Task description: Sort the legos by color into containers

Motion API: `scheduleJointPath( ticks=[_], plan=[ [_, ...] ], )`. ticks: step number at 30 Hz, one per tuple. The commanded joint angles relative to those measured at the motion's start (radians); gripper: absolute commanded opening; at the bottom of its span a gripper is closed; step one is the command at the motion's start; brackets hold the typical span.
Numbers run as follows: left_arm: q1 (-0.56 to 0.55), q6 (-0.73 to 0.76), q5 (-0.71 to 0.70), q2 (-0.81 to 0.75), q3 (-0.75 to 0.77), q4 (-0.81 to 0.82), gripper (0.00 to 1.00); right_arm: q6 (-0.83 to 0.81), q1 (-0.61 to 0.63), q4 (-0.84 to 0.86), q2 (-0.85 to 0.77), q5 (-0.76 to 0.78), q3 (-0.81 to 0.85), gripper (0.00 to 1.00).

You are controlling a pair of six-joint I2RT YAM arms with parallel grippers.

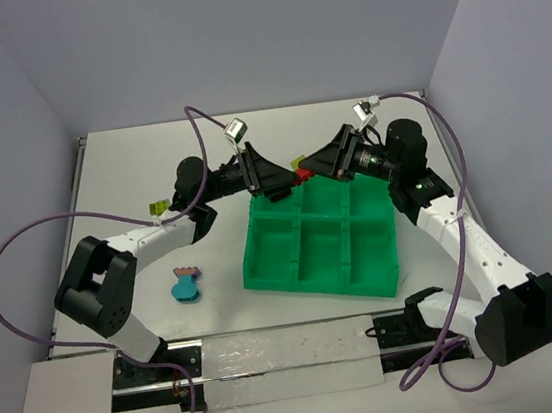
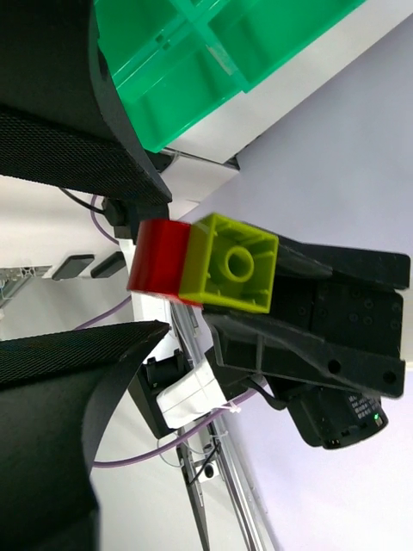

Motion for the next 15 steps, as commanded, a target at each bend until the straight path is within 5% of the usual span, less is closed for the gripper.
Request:
scheduleJointPath(
  ticks=[1,11,15],
  plan=[
    [-0.005,-0.016,-0.020,-0.010,0.018,0.093,0.61,0.000,-0.004,0.042,-0.003,-0.012,-0.020,0.00],
    [-0.011,-0.011,0.000,0.003,0.043,0.069,0.56,0.002,-0.004,0.051,0.004,-0.014,-0.023,0.00],
    [-0.016,-0.015,0.012,0.013,0.055,0.062,0.47,0.001,-0.004,0.050,0.006,-0.012,-0.023,0.00]
  ],
)
